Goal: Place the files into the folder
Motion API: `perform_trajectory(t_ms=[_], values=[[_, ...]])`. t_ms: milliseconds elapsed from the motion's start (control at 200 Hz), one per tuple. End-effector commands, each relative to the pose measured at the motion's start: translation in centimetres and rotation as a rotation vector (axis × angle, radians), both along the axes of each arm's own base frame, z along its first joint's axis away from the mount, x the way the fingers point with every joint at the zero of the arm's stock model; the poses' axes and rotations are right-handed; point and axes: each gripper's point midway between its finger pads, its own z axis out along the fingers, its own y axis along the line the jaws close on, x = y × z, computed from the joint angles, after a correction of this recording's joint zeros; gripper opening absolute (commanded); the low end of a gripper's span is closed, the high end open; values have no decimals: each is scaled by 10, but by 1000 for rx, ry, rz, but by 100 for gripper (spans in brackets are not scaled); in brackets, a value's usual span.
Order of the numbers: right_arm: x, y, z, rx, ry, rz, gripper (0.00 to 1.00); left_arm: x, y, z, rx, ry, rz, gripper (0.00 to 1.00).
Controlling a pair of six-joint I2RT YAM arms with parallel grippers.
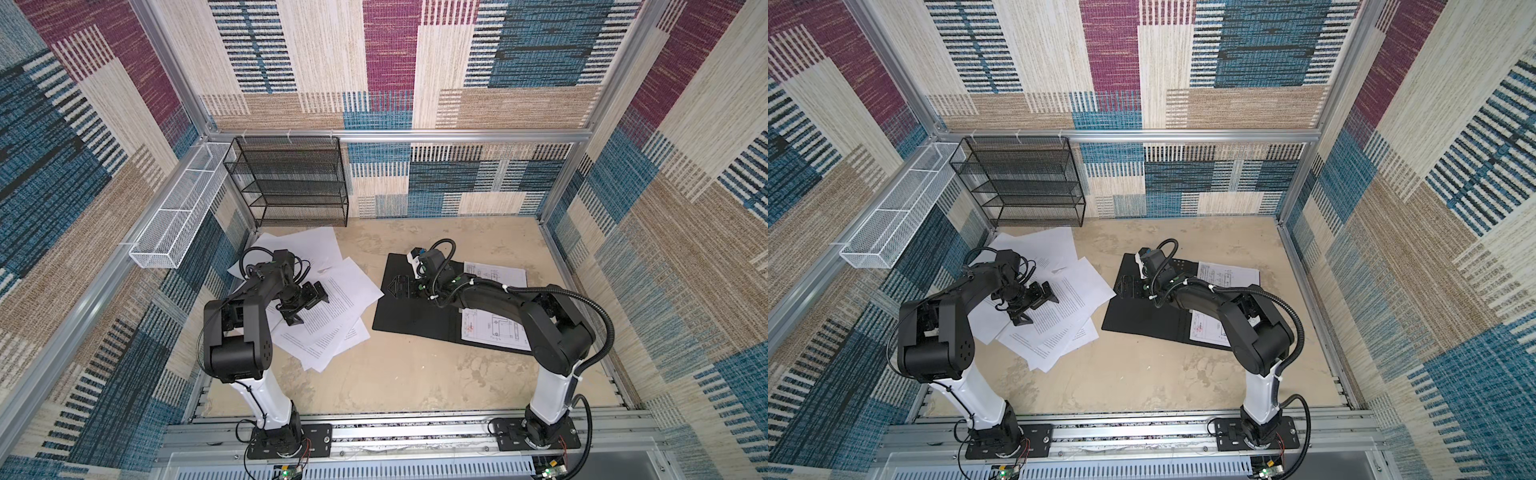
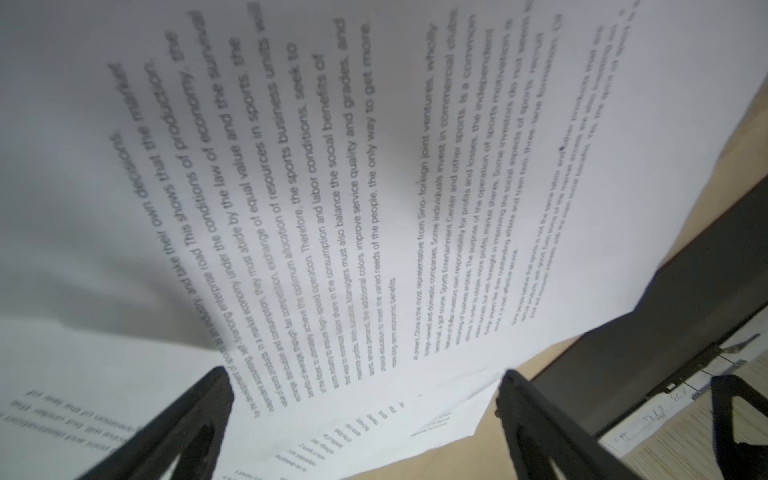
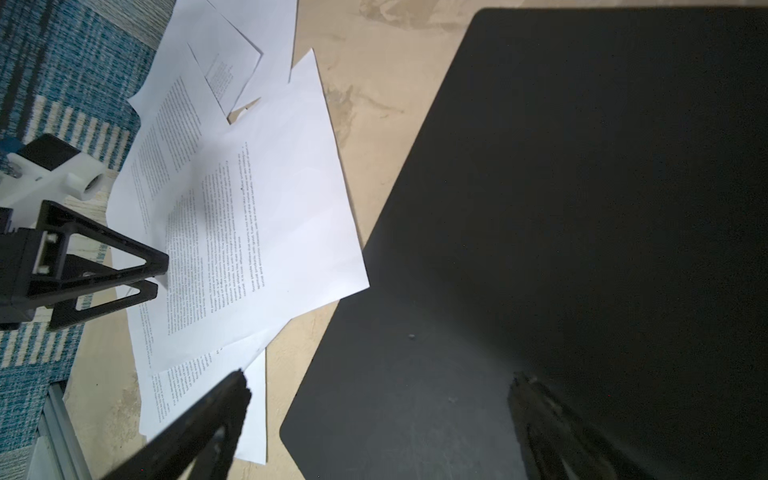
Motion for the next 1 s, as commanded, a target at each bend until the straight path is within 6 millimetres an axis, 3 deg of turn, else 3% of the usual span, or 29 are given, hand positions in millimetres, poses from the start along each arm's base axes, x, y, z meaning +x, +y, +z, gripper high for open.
perform_trajectory(t_ms=[0,326,621,781,997], values=[[2,-1,-9,-16,17,-16,100,-2,-2,-6,18,10,-29,100],[-9,10,-34,42,107,18,100,-17,-52,-17,-1,58,-144,99],[-13,24,-33,131,152,56,100,-29,-124,-10,-76,57,-255,99],[-9,28,-31,180,194,53,100,-24,-159,5,-195,29,-278,99],[0,25,-34,195,221,23,100,-16,-161,42,-261,-49,-265,99]])
